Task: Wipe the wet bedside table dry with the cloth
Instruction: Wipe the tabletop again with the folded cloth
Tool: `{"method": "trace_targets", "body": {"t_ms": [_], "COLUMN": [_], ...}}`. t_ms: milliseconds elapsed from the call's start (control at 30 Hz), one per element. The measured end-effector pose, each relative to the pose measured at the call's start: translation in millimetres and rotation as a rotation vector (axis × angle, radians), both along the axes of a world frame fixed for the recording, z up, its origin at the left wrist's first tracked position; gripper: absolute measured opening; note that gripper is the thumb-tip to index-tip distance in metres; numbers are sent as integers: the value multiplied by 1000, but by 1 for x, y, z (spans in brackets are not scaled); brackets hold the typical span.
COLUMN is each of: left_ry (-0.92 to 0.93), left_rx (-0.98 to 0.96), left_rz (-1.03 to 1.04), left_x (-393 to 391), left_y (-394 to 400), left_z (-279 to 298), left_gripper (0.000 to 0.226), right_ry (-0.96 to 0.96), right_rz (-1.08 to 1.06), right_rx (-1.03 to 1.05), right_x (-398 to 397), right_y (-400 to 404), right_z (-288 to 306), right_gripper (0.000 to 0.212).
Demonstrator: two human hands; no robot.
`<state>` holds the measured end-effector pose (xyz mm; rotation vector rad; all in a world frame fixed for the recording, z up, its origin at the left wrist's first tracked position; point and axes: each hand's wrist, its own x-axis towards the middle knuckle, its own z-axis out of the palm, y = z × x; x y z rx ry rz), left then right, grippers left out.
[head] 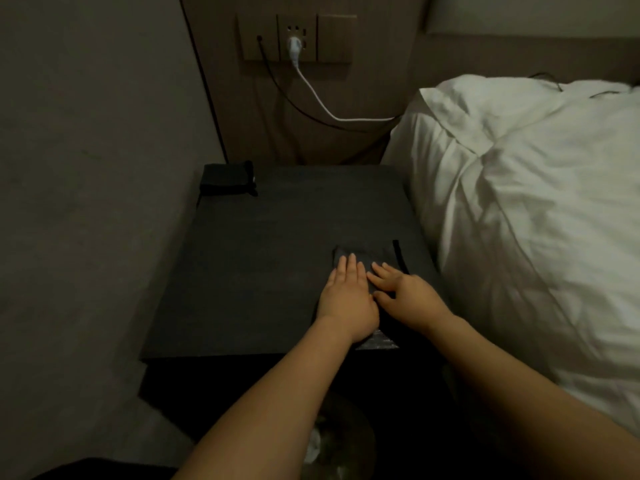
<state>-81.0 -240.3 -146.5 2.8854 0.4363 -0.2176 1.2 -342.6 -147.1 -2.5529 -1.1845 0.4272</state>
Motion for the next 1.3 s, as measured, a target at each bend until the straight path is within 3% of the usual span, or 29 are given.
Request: {"method": "trace_targets", "body": {"t_ms": [400, 767, 1100, 1200, 1300], "left_ry": [-25, 32, 88, 81, 54], "left_rx": [-1, 16, 64, 99, 105], "left_rz": [-77, -150, -191, -202, -195], "left_x": [17, -4, -31, -40, -51], "left_y": [-42, -63, -65, -63, -55], "left_z": [-4, 0, 1, -2, -3], "left_gripper": [64, 63, 69, 67, 59], "right_ry": [-54, -61, -156, -289, -421], "right_rz": [-105, -102, 54, 87, 117], "right_rx": [33, -69, -457, -578, -527], "right_x": [2, -22, -39, -50, -62], "right_y": [-45, -71, -66, -58, -46], "right_z": [-5, 1, 23, 25, 20], "right_gripper": [47, 51, 50, 50, 37]}}
